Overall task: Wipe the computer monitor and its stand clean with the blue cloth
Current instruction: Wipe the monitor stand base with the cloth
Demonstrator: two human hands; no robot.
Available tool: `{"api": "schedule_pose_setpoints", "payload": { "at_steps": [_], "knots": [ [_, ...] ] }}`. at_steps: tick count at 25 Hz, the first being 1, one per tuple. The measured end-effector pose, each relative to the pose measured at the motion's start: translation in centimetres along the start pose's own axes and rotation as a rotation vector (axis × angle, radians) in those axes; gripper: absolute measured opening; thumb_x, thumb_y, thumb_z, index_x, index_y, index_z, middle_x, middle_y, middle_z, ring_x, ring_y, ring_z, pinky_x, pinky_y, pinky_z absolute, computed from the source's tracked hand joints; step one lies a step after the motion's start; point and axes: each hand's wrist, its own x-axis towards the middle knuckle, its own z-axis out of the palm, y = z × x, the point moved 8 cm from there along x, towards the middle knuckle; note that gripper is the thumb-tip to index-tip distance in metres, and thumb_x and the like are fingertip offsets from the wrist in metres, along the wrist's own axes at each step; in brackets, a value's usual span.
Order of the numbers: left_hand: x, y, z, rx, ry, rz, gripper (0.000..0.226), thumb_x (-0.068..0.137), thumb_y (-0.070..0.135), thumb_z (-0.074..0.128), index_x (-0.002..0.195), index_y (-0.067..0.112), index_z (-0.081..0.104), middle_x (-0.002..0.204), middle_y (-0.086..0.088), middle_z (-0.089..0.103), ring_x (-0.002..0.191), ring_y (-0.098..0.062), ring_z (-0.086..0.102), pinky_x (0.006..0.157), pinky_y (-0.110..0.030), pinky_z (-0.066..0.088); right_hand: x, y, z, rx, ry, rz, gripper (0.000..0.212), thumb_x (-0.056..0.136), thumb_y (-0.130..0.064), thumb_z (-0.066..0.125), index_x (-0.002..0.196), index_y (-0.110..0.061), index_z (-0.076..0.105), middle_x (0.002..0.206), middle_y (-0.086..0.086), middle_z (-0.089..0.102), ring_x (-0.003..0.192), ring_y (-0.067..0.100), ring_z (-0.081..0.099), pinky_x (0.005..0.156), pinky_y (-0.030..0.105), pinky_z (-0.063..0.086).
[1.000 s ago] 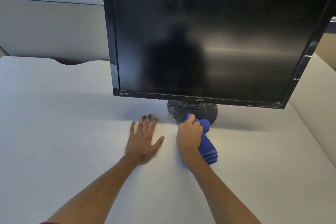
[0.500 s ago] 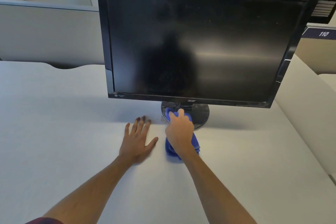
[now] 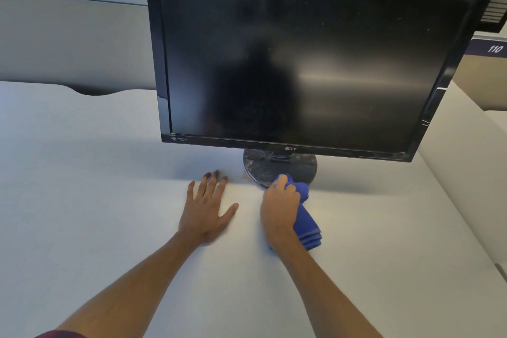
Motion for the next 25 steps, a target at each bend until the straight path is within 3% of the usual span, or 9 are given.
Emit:
{"api": "schedule_pose_setpoints", "payload": {
  "at_steps": [4,6,10,12,15,20,25],
  "knots": [
    [0.0,0.2,-0.1,-0.026,-0.009,-0.005,0.073,0.092,0.067,0.016,0.153,0.027,0.007,0.161,0.002,-0.004,0.148,-0.019,-0.005,0.119,-0.047,-0.002,0.0,-4.8,-1.0,0.073,-0.044,-0.143,0.019,0.096,-0.019,0.045,0.11,-0.016,0.059,0.124,0.009,0.042,0.095,0.023,0.05,0.074,0.032,0.04],
    [-0.1,0.1,0.0,-0.028,-0.02,-0.009,0.074,0.092,0.067,0.014,0.153,0.028,0.004,0.161,0.003,-0.007,0.148,-0.017,-0.009,0.119,-0.047,-0.004,0.7,-3.9,-2.0,0.247,-0.02,-0.155,0.019,0.095,-0.02,0.047,0.11,-0.015,0.058,0.124,0.008,0.042,0.09,0.023,0.052,0.069,0.031,0.038],
    [0.0,0.0,-0.1,-0.032,-0.034,-0.005,0.074,0.09,0.068,0.011,0.152,0.028,0.002,0.161,0.003,-0.009,0.148,-0.018,-0.01,0.119,-0.05,-0.002,3.1,4.5,-2.7,0.69,0.118,0.151,0.029,0.099,-0.026,0.044,0.124,-0.017,0.054,0.116,0.005,0.051,0.082,0.016,0.051,0.069,0.025,0.041],
    [-0.1,0.1,-0.3,-0.035,-0.013,0.001,0.074,0.09,0.067,0.011,0.153,0.027,0.006,0.161,0.002,-0.005,0.148,-0.019,-0.006,0.118,-0.051,0.0,3.2,5.9,-1.2,0.607,0.094,0.225,0.036,0.099,-0.033,0.042,0.131,-0.018,0.05,0.125,0.007,0.051,0.096,0.021,0.055,0.075,0.03,0.048],
    [-0.1,0.2,-0.4,-0.028,-0.01,0.0,0.074,0.09,0.067,0.012,0.152,0.027,0.007,0.162,0.002,-0.003,0.148,-0.02,-0.005,0.119,-0.051,0.0,3.0,3.9,0.7,0.292,0.084,0.177,0.047,0.099,-0.043,0.038,0.139,-0.02,0.042,0.139,0.012,0.043,0.115,0.029,0.05,0.086,0.037,0.049],
    [-0.2,0.2,-0.4,-0.03,-0.019,-0.012,0.075,0.089,0.067,0.011,0.152,0.028,0.004,0.161,0.002,-0.005,0.148,-0.019,-0.006,0.119,-0.05,0.0,5.3,0.6,-0.3,0.172,0.022,0.097,0.049,0.095,-0.028,0.052,0.141,-0.014,0.041,0.142,0.015,0.038,0.111,0.027,0.052,0.086,0.033,0.048],
    [0.0,0.2,-0.3,-0.033,-0.036,-0.022,0.075,0.089,0.067,0.01,0.152,0.028,0.0,0.161,0.003,-0.009,0.148,-0.018,-0.01,0.119,-0.05,-0.001,5.8,-4.5,-1.2,0.213,0.054,-0.077,0.047,0.096,-0.028,0.048,0.14,-0.015,0.04,0.143,0.015,0.036,0.116,0.029,0.05,0.086,0.034,0.048]
  ]
}}
